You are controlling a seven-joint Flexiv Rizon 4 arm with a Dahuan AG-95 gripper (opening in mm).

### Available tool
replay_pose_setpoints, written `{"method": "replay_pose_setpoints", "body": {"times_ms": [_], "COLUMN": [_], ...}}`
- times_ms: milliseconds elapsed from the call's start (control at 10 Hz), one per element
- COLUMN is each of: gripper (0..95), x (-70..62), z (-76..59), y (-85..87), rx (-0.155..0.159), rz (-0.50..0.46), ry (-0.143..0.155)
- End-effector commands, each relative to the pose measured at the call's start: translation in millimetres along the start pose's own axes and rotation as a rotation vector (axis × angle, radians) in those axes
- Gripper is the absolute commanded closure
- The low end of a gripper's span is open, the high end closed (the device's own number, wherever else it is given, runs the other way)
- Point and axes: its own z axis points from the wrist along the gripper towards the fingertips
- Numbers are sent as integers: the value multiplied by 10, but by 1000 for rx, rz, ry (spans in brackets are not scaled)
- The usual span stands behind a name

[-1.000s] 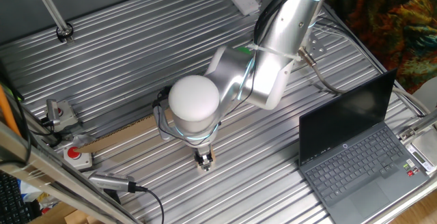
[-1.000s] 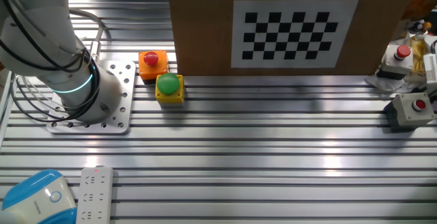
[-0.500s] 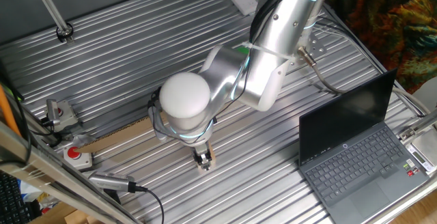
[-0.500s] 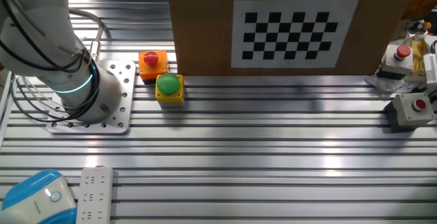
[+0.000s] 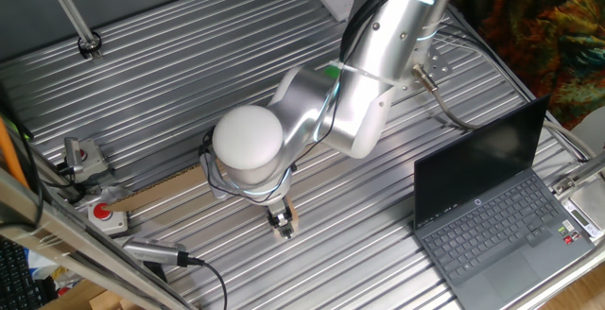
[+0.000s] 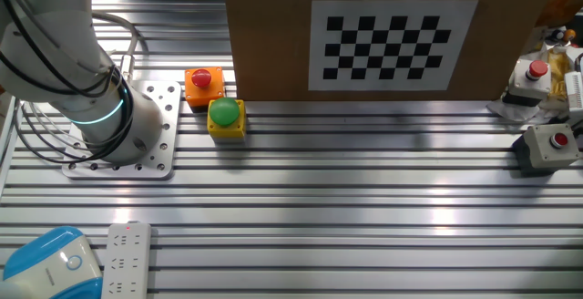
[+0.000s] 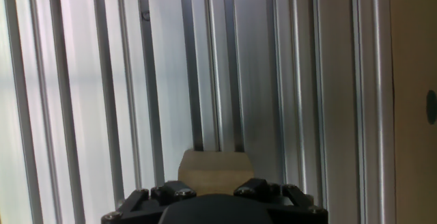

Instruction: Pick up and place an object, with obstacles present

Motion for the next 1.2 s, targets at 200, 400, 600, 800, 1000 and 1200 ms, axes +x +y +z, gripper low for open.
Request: {"method": "replay_pose_setpoints", "body": {"times_ms": [200,400,600,800,1000,1200], "gripper": [0,0,0,0,0,380], "x": [13,14,14,27,53,55], "z": [-16,-18,-18,-2,27,30], "y": [-5,-5,-5,-22,-54,-57], "rx": [-1,-4,-5,-5,2,-11], "rz": [-3,-1,2,4,2,43], "ry": [-2,-3,-5,-3,-3,-10]}}
